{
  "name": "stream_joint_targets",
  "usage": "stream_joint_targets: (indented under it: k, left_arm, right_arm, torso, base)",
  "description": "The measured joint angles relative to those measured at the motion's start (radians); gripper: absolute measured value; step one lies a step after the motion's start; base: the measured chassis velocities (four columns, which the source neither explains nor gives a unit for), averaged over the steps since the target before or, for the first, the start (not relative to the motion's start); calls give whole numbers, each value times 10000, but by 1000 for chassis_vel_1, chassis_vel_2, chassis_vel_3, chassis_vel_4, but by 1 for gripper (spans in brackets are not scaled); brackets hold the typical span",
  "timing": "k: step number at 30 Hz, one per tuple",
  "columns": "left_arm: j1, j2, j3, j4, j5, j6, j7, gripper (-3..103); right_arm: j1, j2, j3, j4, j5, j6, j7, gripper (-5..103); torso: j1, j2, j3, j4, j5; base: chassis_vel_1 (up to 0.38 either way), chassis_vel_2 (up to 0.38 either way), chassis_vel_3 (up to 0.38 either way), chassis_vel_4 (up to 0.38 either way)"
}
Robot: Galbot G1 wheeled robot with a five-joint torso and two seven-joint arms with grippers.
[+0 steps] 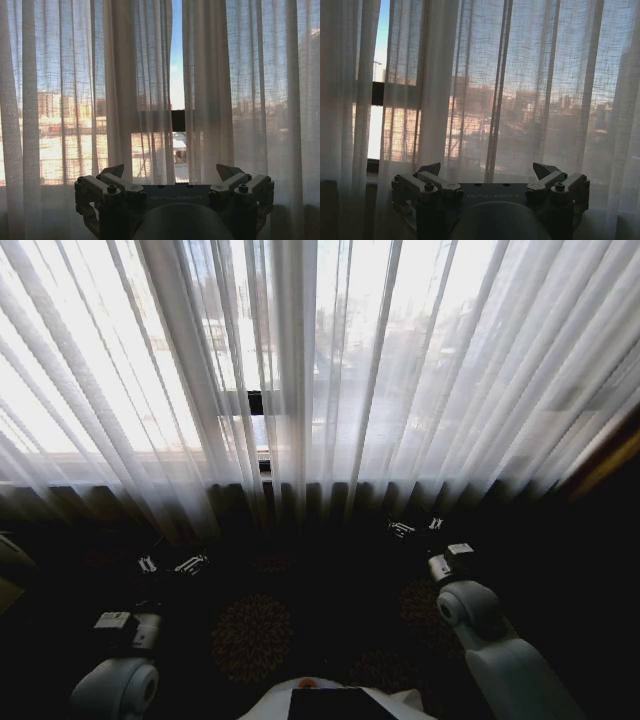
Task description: Open the curtains by pulling them apart, changing their state from closed to fully open.
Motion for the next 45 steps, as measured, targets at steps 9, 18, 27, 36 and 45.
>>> stream_joint_targets:
  k: [9,18,27,36,45]
  left_arm:
    - [122,-28,-48,42,0,-162,-9,100]
    - [105,-23,-122,76,-18,-205,-16,100]
    - [116,-15,-124,145,-19,-351,-18,100]
    - [122,-17,-95,231,-12,-444,-24,100]
    - [218,-16,-151,279,-16,-621,-3,100]
  right_arm:
    - [-103,57,-50,96,-145,0,0,100]
    - [-152,124,-64,135,-205,1,14,100]
    - [-30,133,-96,-64,-205,49,-10,100]
    - [-70,140,-92,-225,-204,267,-216,100]
    - [-86,203,-138,-314,-443,417,-346,100]
  torso:
    - [0,0,0,2,1]
    - [0,0,0,2,1]
    - [0,0,0,1,3]
    - [0,1,-1,1,1]
    - [-2,1,0,1,-2]
  base:
    - [71,61,-56,-66]
    - [233,219,-236,-237]
    - [313,302,-306,-312]
    - [83,56,-61,-103]
    - [-101,20,98,-16]
